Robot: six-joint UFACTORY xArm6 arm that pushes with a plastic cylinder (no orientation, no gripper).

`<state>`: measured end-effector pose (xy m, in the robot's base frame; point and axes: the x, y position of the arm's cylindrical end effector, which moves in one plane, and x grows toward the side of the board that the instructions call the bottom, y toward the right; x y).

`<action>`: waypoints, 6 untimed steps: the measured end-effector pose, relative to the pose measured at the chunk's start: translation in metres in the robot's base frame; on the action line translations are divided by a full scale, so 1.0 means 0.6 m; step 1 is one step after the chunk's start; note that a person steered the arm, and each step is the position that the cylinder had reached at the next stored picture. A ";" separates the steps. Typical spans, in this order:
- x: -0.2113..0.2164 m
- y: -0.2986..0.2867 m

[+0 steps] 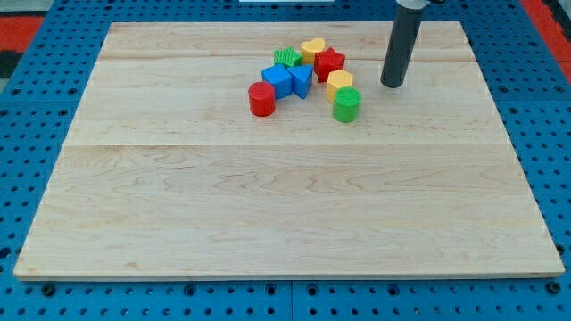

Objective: Separate the group of blocks

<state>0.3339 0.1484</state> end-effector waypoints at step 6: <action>-0.138 -0.018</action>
<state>0.2511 0.1378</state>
